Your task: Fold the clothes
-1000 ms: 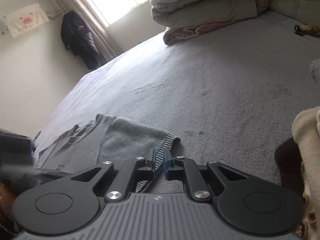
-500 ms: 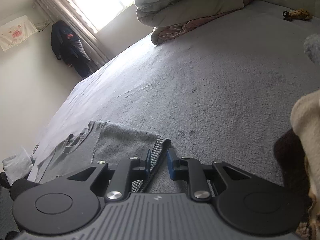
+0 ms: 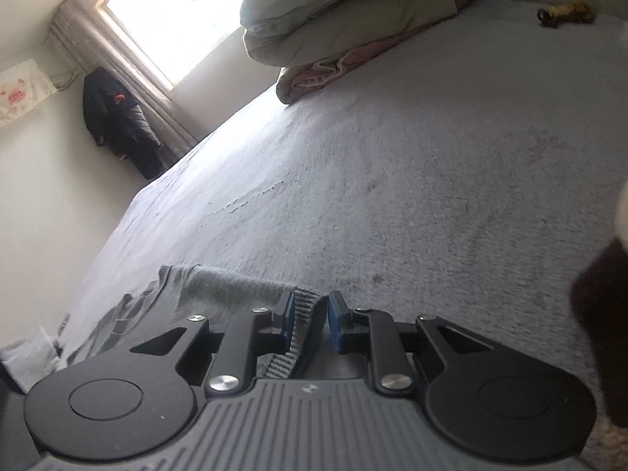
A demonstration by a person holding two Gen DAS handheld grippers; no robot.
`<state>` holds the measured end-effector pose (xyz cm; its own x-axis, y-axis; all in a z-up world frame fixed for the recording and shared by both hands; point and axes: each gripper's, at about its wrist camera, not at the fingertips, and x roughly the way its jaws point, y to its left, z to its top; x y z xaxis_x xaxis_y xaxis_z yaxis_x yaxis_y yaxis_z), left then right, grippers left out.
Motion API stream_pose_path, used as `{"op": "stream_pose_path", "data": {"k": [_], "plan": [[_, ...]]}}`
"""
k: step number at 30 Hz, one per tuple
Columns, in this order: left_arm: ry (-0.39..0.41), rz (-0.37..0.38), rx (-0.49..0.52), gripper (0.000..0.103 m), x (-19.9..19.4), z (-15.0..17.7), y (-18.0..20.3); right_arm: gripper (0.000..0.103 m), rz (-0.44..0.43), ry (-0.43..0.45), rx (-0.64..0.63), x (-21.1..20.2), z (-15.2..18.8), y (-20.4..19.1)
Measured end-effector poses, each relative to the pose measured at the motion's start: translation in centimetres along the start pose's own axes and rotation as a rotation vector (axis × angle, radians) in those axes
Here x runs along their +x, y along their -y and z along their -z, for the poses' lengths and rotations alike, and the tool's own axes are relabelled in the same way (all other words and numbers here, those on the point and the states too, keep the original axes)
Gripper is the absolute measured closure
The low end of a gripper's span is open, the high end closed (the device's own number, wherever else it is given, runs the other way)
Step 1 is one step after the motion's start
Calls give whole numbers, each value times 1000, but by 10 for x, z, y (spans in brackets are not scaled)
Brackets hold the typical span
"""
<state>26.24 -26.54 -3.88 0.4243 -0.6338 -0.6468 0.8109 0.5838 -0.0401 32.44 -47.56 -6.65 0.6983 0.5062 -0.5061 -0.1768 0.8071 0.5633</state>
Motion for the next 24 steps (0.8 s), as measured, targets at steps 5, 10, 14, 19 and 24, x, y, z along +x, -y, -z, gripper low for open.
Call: {"op": "stream_pose_path", "data": {"k": [5, 10, 14, 19, 24], "plan": [[43, 15, -56, 101, 5, 7, 0, 97, 116, 100, -125, 3, 2, -23], [107, 18, -151, 100, -2, 15, -7, 98, 251, 126, -219, 8, 3, -30], [142, -8, -177, 95, -13, 23, -8, 94, 263, 104, -225, 10, 2, -32], [185, -40, -209, 56, -28, 32, -8, 81, 238, 147, -206, -5, -3, -41], [220, -172, -284, 40, -71, 56, -33, 63, 107, 177, -219, -8, 1, -61]]}}
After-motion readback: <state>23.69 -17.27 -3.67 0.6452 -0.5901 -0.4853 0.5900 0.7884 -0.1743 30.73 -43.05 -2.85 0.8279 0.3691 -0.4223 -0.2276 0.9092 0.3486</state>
